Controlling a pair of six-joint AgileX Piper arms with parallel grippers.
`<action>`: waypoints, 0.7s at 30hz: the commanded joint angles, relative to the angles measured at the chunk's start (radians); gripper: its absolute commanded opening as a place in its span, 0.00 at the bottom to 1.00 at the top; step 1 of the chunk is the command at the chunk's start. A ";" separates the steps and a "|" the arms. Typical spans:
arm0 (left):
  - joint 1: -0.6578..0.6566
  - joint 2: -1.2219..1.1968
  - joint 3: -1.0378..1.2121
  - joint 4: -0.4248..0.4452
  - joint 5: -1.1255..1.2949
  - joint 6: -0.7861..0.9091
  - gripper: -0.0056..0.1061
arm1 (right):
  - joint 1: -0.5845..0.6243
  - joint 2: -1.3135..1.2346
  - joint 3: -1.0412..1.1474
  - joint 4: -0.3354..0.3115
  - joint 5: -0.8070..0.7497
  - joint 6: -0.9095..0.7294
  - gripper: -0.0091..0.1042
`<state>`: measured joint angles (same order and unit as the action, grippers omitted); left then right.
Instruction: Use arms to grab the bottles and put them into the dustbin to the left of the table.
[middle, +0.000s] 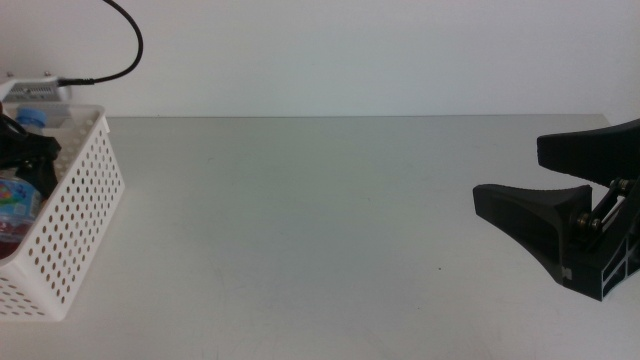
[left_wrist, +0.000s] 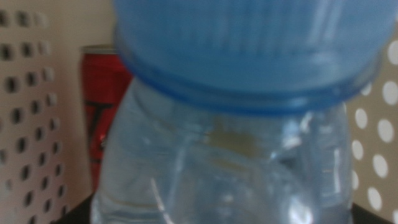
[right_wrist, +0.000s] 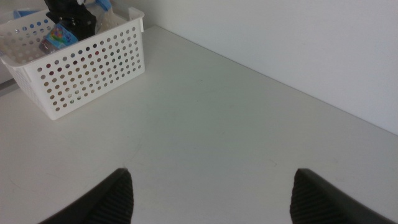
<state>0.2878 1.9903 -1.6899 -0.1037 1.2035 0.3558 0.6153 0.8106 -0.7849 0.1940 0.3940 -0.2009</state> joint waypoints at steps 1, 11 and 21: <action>0.002 -0.049 -0.034 -0.038 0.003 -0.001 0.13 | -0.005 -0.009 -0.024 0.002 -0.071 -0.012 0.65; 0.002 -0.043 -0.048 -0.038 0.049 -0.003 0.79 | -0.005 -0.009 -0.024 0.002 -0.071 -0.012 0.65; -0.024 -0.154 -0.107 -0.044 0.114 -0.110 0.89 | -0.005 -0.009 -0.024 0.002 -0.071 -0.012 0.65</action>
<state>0.2774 1.9284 -1.7602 -0.1222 1.2260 0.2652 0.6153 0.8106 -0.7849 0.1940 0.3940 -0.2009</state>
